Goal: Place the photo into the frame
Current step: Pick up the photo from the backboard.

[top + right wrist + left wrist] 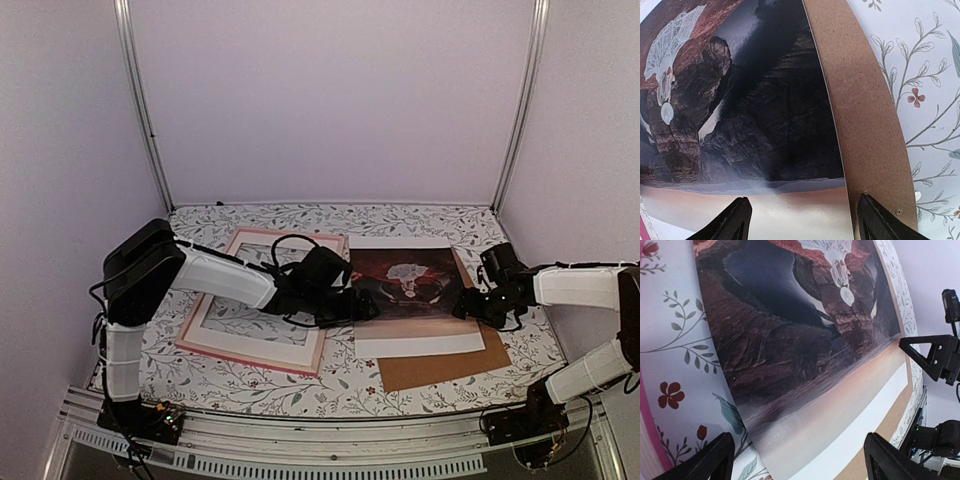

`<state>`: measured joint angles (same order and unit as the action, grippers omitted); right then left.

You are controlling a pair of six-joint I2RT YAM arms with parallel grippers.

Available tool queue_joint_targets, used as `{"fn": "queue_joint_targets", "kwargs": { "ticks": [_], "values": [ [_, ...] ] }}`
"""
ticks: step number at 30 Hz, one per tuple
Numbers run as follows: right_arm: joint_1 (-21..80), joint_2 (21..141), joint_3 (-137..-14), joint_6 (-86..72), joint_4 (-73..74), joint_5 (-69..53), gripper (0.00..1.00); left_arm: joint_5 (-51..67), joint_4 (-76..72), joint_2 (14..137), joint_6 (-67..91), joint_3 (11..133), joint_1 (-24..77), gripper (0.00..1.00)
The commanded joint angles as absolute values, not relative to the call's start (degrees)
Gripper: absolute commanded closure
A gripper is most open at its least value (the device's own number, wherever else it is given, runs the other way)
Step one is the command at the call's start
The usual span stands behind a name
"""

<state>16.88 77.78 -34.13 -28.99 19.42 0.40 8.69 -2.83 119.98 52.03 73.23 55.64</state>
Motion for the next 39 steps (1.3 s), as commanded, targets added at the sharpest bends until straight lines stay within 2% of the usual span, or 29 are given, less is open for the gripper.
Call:
{"fn": "queue_joint_targets", "kwargs": {
  "ticks": [1, 16, 39],
  "values": [
    [16.8, 80.2, -35.8, -27.3, 18.5, 1.3, 0.23, 9.4, 2.1, 121.8, 54.4, 71.2, 53.9, 0.07],
    [17.1, 78.9, -33.4, -27.6, 13.9, -8.9, 0.31, 15.6, -5.7, 124.0, 60.4, 71.6, 54.0, 0.10],
    [17.6, 78.6, -35.2, -28.0, 15.9, -9.2, 0.36, 21.3, -22.7, 117.4, 61.9, 64.1, 51.1, 0.22]
  ]
}}
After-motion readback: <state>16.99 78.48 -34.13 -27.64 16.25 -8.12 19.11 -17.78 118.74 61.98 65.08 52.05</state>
